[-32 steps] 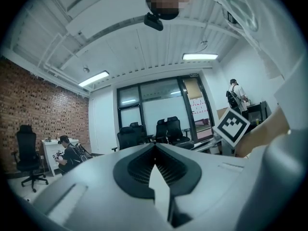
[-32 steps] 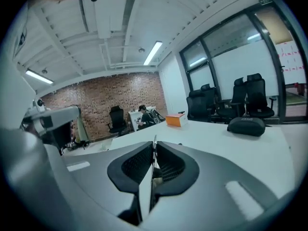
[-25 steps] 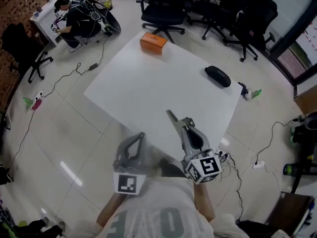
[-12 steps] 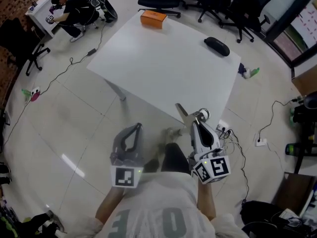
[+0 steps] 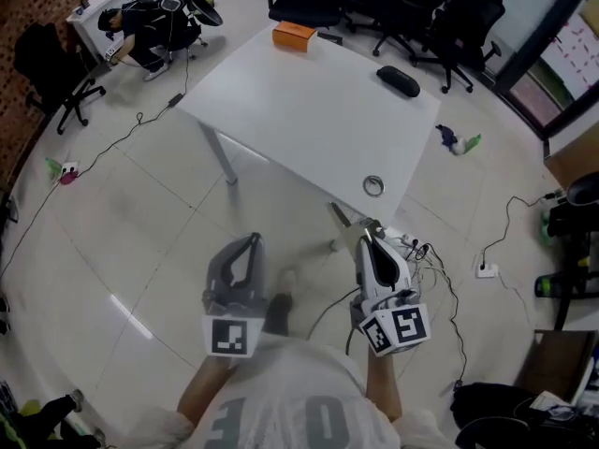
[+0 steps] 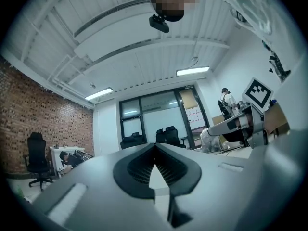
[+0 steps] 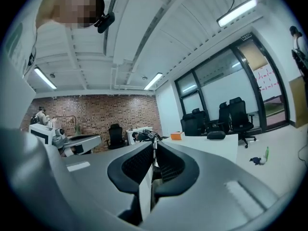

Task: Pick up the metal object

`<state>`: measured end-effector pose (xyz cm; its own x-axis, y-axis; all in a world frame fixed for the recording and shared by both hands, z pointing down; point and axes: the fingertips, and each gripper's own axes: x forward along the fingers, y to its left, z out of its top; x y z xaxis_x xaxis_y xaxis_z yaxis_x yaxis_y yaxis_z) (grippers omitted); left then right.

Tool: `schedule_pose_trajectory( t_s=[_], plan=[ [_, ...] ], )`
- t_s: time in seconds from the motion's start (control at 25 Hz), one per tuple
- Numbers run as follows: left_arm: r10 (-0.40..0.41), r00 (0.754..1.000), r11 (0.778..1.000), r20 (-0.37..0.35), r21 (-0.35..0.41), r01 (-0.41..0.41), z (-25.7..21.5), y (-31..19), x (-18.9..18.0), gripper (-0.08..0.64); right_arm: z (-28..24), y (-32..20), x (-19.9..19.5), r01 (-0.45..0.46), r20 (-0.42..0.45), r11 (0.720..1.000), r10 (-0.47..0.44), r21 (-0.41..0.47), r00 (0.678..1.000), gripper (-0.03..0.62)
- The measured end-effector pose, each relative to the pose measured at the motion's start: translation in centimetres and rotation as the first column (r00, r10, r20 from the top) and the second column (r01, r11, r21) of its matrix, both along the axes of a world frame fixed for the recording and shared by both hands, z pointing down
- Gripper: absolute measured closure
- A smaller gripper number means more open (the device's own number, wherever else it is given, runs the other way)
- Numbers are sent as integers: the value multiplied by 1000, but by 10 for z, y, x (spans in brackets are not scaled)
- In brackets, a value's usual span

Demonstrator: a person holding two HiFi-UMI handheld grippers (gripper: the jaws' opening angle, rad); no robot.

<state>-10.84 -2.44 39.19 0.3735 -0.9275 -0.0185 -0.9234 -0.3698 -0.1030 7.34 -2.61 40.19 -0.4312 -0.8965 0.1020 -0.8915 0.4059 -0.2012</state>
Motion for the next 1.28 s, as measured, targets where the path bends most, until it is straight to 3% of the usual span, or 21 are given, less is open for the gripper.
schedule_pose_trajectory(
  t_s=[0.12, 0.24, 0.28, 0.4, 0.48, 0.84, 1.28],
  plan=[
    [26, 1000, 1000, -1, 7, -26, -7, 51, 17, 558, -3, 54, 9, 3, 20, 1000, -3, -9, 1000, 552],
    [72, 991, 997, 114, 19, -75, -8, 99, 27, 558, 2, 107, 18, -11, 44, 999, 13, -47, 999, 552],
    [67, 991, 998, 114, 14, -69, -9, 113, 28, 558, 2, 122, 21, -13, 56, 998, 16, -54, 998, 552],
    [14, 1000, 1000, 15, -23, -13, -11, 155, 32, 559, -3, 171, 30, -1, 69, 998, 5, -59, 998, 552],
    [14, 1000, 1000, 11, -24, -14, -13, 173, 34, 558, -8, 191, 32, 6, 71, 999, -3, -49, 997, 552],
    [56, 998, 996, -21, 75, -54, -35, 205, 48, 558, -37, 235, 22, 12, 60, 998, -16, 61, 998, 553],
    [75, 997, 992, -30, 99, -72, -38, 235, 48, 558, -38, 263, -1, 49, 56, 996, -53, 75, 997, 554]
  ],
)
